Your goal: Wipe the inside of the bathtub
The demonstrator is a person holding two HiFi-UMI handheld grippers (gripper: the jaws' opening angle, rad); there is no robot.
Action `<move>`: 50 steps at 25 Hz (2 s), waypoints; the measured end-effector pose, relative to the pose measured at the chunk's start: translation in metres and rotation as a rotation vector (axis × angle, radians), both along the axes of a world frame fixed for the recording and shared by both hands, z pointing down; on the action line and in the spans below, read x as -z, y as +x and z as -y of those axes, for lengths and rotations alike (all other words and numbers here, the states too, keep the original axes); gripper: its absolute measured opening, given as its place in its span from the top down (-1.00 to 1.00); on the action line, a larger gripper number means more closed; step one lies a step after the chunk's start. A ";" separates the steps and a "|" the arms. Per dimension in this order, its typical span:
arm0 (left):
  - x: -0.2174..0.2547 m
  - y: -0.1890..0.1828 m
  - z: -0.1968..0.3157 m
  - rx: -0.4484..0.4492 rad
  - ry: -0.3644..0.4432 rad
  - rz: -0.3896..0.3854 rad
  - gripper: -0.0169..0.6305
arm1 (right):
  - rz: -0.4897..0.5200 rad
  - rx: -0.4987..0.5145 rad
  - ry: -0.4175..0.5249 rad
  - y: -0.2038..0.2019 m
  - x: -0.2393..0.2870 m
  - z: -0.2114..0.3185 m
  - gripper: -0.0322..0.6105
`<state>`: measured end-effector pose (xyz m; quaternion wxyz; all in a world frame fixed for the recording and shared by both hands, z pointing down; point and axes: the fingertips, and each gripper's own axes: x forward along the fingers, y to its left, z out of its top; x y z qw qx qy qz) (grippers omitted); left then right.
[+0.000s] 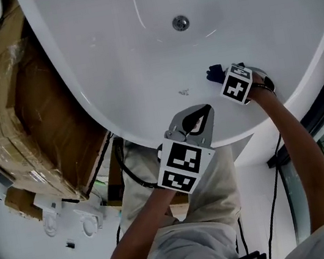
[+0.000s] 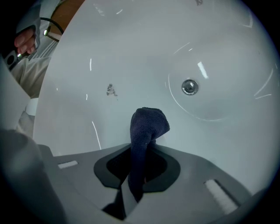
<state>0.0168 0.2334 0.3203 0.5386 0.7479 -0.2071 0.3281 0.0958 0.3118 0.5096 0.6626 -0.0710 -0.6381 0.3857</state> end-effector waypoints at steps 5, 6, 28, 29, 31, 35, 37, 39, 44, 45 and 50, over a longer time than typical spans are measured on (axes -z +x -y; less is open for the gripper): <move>-0.010 -0.003 -0.004 -0.003 -0.008 0.001 0.95 | -0.018 -0.006 0.017 -0.001 -0.022 0.007 0.74; -0.012 -0.004 -0.004 -0.002 -0.009 0.002 0.95 | -0.021 -0.007 0.021 -0.001 -0.026 0.008 0.74; -0.070 -0.007 -0.005 0.003 -0.039 0.044 0.95 | -0.007 0.010 0.099 -0.011 -0.114 0.043 0.74; -0.072 -0.007 -0.006 0.001 -0.040 0.046 0.95 | -0.004 0.012 0.106 -0.012 -0.119 0.045 0.74; -0.075 -0.006 -0.006 -0.001 -0.043 0.048 0.95 | 0.000 0.020 0.120 -0.012 -0.128 0.049 0.74; -0.080 -0.003 -0.007 -0.012 -0.053 0.042 0.95 | -0.013 0.027 0.137 -0.012 -0.144 0.053 0.74; -0.081 -0.003 -0.006 -0.014 -0.054 0.043 0.95 | -0.019 0.039 0.146 -0.011 -0.151 0.055 0.74; -0.083 -0.004 -0.004 -0.013 -0.054 0.045 0.95 | -0.023 0.055 0.157 -0.010 -0.157 0.059 0.74; -0.088 -0.004 -0.007 -0.013 -0.057 0.046 0.95 | -0.023 0.089 0.175 -0.008 -0.170 0.065 0.74; -0.090 -0.004 -0.007 -0.011 -0.057 0.046 0.95 | -0.025 0.093 0.179 -0.007 -0.173 0.067 0.74; -0.095 -0.004 -0.015 -0.009 -0.067 0.048 0.95 | -0.032 0.118 0.210 -0.007 -0.187 0.075 0.74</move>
